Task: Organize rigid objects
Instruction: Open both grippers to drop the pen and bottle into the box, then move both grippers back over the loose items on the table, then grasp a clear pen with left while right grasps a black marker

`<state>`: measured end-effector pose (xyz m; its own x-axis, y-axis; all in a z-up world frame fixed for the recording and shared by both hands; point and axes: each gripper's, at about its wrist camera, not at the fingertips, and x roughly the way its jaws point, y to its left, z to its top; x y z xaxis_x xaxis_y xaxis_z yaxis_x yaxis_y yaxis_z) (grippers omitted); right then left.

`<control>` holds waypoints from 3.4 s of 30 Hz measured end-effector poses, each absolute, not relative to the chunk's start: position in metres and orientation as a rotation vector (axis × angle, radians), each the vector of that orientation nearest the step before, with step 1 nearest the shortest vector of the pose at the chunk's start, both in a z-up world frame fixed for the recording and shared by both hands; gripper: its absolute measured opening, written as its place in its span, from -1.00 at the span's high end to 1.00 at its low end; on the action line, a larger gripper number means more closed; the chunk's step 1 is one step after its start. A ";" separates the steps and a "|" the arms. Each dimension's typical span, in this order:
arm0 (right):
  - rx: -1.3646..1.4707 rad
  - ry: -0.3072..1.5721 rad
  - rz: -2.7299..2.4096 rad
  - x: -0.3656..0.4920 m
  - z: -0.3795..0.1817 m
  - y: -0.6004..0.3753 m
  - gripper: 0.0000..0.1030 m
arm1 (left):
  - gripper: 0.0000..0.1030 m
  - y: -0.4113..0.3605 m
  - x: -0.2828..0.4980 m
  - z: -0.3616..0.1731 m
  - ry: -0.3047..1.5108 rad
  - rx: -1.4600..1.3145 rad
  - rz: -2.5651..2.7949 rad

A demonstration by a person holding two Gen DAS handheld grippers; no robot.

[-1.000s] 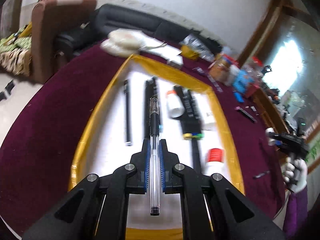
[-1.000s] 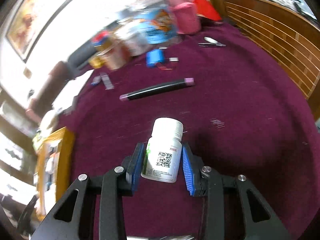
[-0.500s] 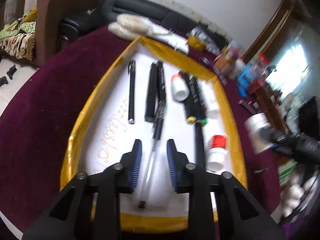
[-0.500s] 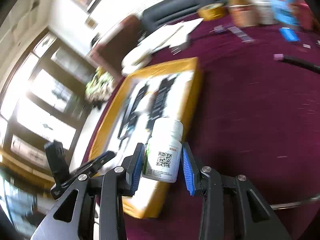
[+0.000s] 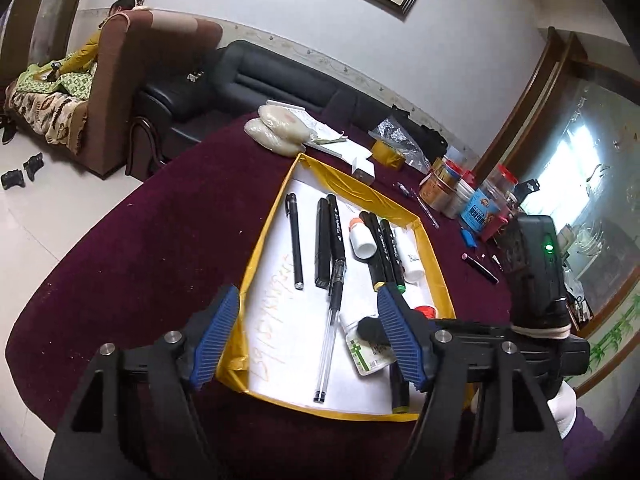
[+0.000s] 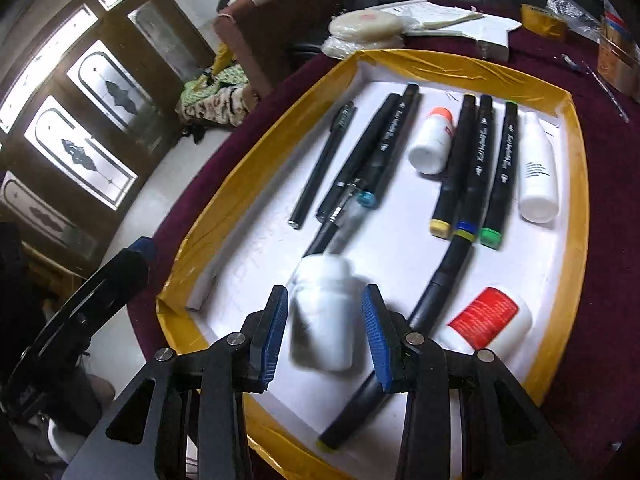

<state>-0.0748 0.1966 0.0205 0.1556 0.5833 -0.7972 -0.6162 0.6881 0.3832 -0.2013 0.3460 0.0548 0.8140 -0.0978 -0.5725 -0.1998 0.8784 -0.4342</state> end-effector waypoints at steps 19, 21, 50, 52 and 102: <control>0.311 0.899 0.639 -0.088 0.035 -0.008 0.11 | -0.38 0.284 -0.191 0.062 0.662 -0.443 -0.024; 0.349 0.907 0.603 -0.083 0.030 -0.027 0.11 | -0.38 0.267 -0.189 0.067 0.664 -0.412 -0.057; 0.451 0.844 0.174 -0.044 0.021 -0.194 0.12 | -0.48 0.050 -0.031 0.004 0.923 -0.105 -0.318; 0.463 0.845 0.147 -0.040 0.016 -0.193 0.12 | -0.59 0.055 -0.031 0.003 0.916 -0.124 -0.310; 0.487 0.816 0.050 -0.020 0.010 -0.178 -0.05 | -0.99 0.045 -0.026 -0.003 0.946 -0.051 -0.232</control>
<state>-0.0204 -0.1776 0.0095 0.6904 0.2269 -0.6870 0.1413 0.8890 0.4356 -0.0263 0.0450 -0.0027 0.5619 -0.2189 -0.7977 0.1742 0.9740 -0.1446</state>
